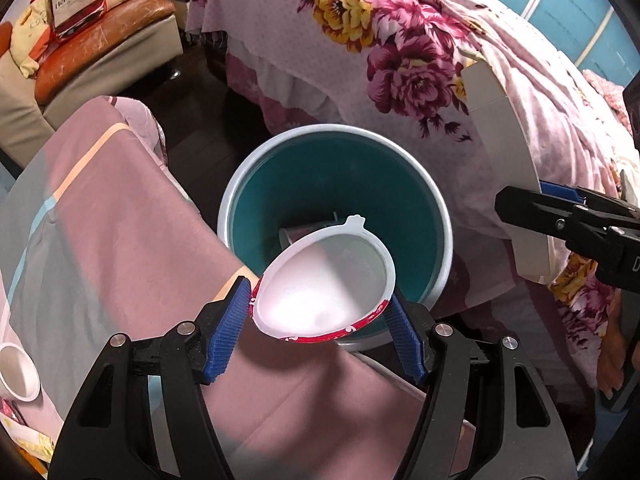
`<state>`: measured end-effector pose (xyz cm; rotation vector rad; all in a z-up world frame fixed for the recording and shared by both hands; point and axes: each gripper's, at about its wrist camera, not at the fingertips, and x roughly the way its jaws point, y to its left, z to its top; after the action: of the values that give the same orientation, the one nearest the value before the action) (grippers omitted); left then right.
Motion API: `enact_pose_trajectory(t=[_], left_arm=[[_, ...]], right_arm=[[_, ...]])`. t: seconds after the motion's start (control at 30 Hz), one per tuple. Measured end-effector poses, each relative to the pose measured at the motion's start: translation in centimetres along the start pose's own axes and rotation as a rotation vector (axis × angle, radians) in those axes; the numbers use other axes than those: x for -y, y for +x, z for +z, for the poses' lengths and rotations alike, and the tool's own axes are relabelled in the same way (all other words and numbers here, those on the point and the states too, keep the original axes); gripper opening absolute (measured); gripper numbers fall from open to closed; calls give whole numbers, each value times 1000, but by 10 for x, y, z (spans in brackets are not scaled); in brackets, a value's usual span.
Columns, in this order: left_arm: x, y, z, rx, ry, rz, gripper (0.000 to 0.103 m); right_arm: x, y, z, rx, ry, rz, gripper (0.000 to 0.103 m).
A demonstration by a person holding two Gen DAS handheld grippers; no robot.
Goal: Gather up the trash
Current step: 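Carry the medicine box and small cup toward the teal bin, then open both tools over the bin to drop the cup and medicine box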
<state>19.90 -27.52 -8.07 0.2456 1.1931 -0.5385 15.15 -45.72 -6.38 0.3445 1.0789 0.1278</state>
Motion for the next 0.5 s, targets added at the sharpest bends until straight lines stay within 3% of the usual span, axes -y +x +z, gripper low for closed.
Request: enact_pose_trajectory(t=[0.3, 0.33, 0.4, 0.5], left_arm=[[-6, -3, -4, 3, -27, -12, 74], [-8, -5, -5, 5, -34, -13, 76], [-11, -9, -7, 18, -48, -5, 89], [-16, -17, -11, 45, -63, 3, 90]], right_arm=[[-5, 6, 5, -10, -11, -9, 65], [-6, 7, 5, -12, -13, -10, 65], [-7, 9, 5, -17, -16, -12, 65], [-9, 12, 6, -25, -19, -14, 65]])
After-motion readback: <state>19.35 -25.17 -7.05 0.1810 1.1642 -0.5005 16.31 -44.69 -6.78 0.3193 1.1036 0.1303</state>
